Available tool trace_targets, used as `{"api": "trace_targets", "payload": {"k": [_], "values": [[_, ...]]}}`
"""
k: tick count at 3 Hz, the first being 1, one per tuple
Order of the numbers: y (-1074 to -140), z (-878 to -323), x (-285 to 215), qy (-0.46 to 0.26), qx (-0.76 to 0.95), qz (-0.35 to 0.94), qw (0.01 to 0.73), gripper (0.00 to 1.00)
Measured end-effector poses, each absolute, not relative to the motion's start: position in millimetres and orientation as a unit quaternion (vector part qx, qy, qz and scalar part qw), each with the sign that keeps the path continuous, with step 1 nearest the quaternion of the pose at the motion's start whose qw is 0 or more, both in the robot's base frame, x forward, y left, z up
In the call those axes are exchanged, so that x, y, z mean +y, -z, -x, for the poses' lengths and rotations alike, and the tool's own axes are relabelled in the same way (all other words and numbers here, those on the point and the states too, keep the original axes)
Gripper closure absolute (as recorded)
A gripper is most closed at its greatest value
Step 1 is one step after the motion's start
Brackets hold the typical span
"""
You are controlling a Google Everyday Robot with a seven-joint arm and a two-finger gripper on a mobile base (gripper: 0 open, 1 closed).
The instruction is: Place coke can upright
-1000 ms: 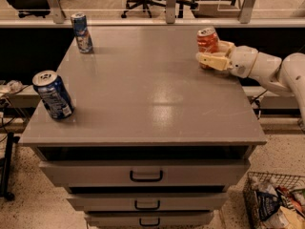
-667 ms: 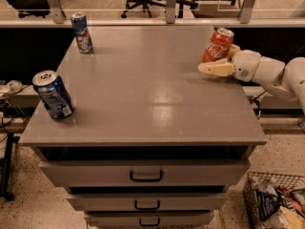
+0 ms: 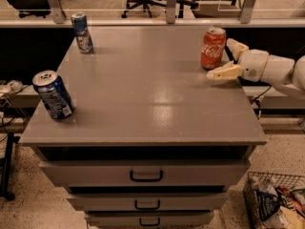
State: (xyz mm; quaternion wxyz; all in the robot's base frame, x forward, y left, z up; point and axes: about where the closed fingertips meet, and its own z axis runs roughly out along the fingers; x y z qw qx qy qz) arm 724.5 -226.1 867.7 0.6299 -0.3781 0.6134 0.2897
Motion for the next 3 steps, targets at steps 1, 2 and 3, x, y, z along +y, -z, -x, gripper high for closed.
{"api": "trace_targets", "payload": {"k": [1, 2, 3], "values": [[-881, -717, -252, -0.255, 0.631, 0.406, 0.611, 0.00], [-902, -701, -282, -0.217, 0.646, 0.445, 0.581, 0.00], [-902, -701, -282, -0.217, 0.646, 0.445, 0.581, 0.00]]}}
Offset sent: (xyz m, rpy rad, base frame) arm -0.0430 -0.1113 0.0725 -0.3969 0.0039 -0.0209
